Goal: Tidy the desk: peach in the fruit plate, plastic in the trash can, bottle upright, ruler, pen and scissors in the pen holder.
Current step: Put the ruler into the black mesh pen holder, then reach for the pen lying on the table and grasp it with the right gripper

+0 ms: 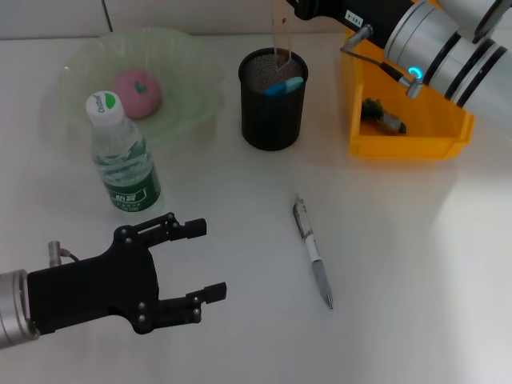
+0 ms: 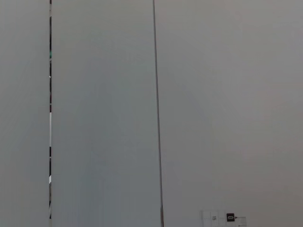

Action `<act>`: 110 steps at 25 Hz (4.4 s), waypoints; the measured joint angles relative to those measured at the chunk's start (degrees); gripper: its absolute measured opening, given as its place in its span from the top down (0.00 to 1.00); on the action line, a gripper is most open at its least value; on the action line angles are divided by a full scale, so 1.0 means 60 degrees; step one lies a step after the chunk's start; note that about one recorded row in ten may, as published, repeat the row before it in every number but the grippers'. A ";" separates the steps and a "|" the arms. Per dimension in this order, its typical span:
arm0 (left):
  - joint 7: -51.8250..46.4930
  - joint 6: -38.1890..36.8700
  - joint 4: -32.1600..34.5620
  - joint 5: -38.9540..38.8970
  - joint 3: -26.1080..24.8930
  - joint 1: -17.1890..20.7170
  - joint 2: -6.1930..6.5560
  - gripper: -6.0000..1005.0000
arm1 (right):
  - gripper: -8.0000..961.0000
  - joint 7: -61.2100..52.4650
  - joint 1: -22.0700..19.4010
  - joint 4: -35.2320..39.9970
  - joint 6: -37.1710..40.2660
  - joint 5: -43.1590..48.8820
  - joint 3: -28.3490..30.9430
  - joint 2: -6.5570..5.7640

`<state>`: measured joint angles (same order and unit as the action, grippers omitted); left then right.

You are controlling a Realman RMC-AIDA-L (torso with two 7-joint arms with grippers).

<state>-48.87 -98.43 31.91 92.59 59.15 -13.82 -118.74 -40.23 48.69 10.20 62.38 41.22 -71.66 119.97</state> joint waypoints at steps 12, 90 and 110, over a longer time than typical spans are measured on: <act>0.0001 0.0026 -0.0104 -0.0008 0.0000 -0.0113 -0.0015 0.20 | 0.53 0.0002 0.0006 -0.0022 0.0057 0.0005 -0.0123 0.0000; -0.0028 0.0371 -0.0133 0.0081 0.0073 -0.0346 0.0045 0.20 | 0.22 -2.1529 -0.1164 0.8997 0.2677 1.6506 -0.2953 -0.0014; -0.0042 0.0308 -0.0128 0.0081 0.0073 -0.0260 0.0044 0.20 | 0.54 -2.1547 -0.0693 0.7735 0.1751 1.6218 -0.2983 -0.0015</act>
<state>-49.12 -96.58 31.14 93.08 59.59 -15.38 -118.48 -169.51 44.54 56.61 72.89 138.52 -89.56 119.88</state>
